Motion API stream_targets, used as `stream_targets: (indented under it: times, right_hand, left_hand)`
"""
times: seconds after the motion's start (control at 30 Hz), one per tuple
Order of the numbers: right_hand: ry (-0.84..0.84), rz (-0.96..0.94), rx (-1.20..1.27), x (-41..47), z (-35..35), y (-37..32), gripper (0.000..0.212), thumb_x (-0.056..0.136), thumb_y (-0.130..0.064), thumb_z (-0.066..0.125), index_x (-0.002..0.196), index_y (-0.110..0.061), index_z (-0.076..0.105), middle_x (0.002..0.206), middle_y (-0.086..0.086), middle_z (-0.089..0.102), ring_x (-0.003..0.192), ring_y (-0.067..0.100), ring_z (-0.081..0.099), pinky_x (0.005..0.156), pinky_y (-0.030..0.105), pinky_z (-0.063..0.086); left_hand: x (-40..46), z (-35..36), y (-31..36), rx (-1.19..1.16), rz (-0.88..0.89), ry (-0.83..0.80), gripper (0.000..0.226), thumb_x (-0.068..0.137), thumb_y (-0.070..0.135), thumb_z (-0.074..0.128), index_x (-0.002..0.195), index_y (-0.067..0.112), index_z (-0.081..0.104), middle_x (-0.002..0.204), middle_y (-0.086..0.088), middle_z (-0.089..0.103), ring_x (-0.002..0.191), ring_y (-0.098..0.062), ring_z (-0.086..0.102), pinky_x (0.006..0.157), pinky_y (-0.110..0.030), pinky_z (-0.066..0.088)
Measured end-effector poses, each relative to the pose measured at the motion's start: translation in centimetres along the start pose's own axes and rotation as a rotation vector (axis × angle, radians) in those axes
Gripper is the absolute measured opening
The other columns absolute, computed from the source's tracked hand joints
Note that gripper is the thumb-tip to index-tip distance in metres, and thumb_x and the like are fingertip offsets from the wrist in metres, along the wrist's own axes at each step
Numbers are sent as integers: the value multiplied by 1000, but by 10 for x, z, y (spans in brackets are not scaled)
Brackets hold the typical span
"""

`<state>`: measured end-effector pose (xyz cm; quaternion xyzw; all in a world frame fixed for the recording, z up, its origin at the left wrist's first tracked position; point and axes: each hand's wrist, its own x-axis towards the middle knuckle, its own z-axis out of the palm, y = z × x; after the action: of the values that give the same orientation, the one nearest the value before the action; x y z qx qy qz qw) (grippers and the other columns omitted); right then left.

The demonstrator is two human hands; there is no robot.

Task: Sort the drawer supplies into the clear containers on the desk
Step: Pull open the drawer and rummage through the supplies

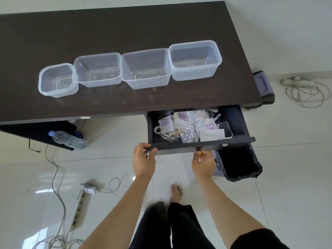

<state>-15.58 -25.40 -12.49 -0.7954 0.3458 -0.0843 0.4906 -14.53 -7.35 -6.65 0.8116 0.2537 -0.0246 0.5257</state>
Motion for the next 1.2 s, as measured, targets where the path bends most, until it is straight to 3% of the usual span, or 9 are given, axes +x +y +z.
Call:
stream_targets:
  times: [0.07, 0.23, 0.37, 0.63, 0.8, 0.93, 1.1, 1.2]
  right_hand:
    - [-15, -5, -16, -7, -6, 4, 6, 83, -3, 63, 87, 1, 60, 71, 0, 55, 69, 18, 52, 57, 1, 35]
    - [-32, 24, -42, -28, -23, 16, 7, 83, -4, 63, 89, 1, 61, 73, 5, 58, 70, 19, 53, 55, 8, 35]
    - [-69, 32, -36, -41, -38, 24, 7, 84, -4, 64, 90, -2, 61, 74, 6, 60, 69, 19, 55, 57, 0, 38]
    - [-90, 124, -57, -61, -51, 35, 10, 84, -9, 67, 89, -4, 60, 74, 3, 60, 72, 19, 57, 68, 25, 43]
    - [-105, 148, -64, -66, -58, 37, 10, 84, -9, 66, 90, -4, 60, 72, 1, 58, 71, 19, 56, 70, 24, 39]
    - [-120, 161, -61, -70, -62, 36, 9, 84, -8, 66, 87, -6, 58, 75, 5, 60, 73, 21, 57, 71, 28, 44]
    - [-230, 236, -51, -68, -76, 30, 11, 85, -9, 66, 89, -15, 57, 85, 4, 65, 87, 22, 64, 74, 24, 43]
    - [-181, 202, -10, -73, -97, 21, 20, 80, -15, 74, 94, -14, 60, 90, 1, 67, 86, 17, 65, 70, 20, 46]
  left_hand:
    - [-8, -2, -4, 21, 4, 0, 14, 86, 14, 67, 93, 18, 55, 103, 0, 56, 91, -18, 57, 71, -16, 42]
    - [-32, -11, -15, 71, -23, -32, 14, 86, 15, 67, 94, 17, 56, 100, 1, 57, 90, -16, 57, 76, -24, 45]
    - [-49, -14, -25, 86, -20, -38, 14, 86, 15, 67, 94, 17, 56, 101, 1, 58, 88, -14, 57, 76, -25, 46]
    - [-70, -23, -37, 126, -4, -67, 13, 86, 15, 67, 95, 16, 57, 101, 2, 57, 90, -15, 58, 76, -26, 47]
    - [-81, -24, -38, 128, -17, -58, 13, 86, 16, 67, 96, 15, 58, 100, 3, 57, 90, -14, 58, 75, -24, 45]
    - [-88, -24, -39, 119, -45, -66, 14, 85, 16, 68, 96, 15, 58, 102, 2, 57, 91, -14, 58, 75, -23, 45]
    - [-91, -22, -28, 121, -59, -41, 24, 85, 16, 67, 106, 15, 56, 110, 3, 51, 97, -14, 53, 82, -23, 39]
    - [-93, -14, -12, 96, 39, 14, 28, 84, 11, 66, 111, 13, 56, 114, 3, 45, 91, -4, 50, 80, -11, 36]
